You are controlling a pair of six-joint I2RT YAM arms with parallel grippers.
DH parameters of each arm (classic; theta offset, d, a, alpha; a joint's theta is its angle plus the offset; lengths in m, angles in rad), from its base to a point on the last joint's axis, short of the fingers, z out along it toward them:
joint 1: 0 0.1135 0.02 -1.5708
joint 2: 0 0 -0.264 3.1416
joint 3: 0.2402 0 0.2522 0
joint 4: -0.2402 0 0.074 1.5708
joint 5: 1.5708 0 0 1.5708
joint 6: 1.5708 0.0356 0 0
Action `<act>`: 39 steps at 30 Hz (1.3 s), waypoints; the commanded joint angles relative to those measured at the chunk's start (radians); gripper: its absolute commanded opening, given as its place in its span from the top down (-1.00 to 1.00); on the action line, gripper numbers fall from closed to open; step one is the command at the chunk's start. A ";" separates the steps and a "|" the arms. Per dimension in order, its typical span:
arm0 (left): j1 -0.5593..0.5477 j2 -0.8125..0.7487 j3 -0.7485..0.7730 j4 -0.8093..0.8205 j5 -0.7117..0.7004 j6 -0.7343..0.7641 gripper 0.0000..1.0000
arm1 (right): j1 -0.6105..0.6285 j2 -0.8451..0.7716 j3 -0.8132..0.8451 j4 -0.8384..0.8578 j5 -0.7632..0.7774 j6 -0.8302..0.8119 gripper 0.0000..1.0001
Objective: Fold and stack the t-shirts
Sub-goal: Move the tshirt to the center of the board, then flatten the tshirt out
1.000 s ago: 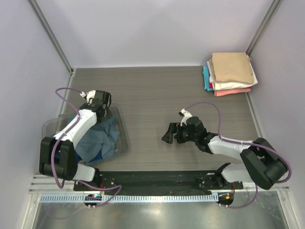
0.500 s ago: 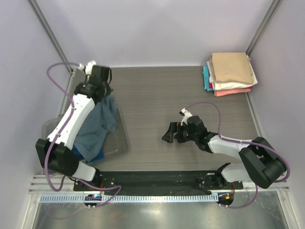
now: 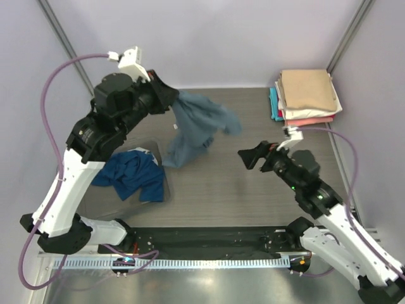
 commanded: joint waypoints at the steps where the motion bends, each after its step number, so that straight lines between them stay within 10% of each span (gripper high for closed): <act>1: -0.014 0.019 -0.142 0.075 0.245 -0.014 0.57 | -0.004 -0.120 0.178 -0.249 0.217 -0.063 -0.99; 3: -0.019 0.072 -0.188 -0.030 0.296 0.003 -0.52 | -0.004 -0.146 0.264 -0.311 0.285 -0.069 -0.99; 6: -0.023 0.040 -0.317 -0.110 0.137 0.011 -0.94 | -0.004 -0.143 0.321 -0.400 0.236 -0.076 -1.00; 14: 0.029 -0.176 -0.709 -0.122 -0.110 -0.165 -0.99 | -0.003 0.155 0.229 -0.344 -0.106 0.002 -0.99; 23: 0.030 0.084 -0.852 -0.054 -0.221 -0.115 -0.99 | 0.019 0.397 0.210 -0.211 -0.172 -0.009 -0.99; 29: 0.030 0.301 -0.817 -0.060 -0.222 -0.104 -0.52 | 0.019 0.334 0.146 -0.211 -0.137 -0.029 -1.00; 34: 0.030 0.345 -0.815 -0.061 -0.285 -0.069 0.93 | 0.020 0.295 0.094 -0.210 -0.115 -0.038 -0.99; 39: 0.030 0.394 -0.682 -0.147 -0.400 0.037 1.00 | 0.019 0.324 0.108 -0.205 -0.094 -0.060 -0.99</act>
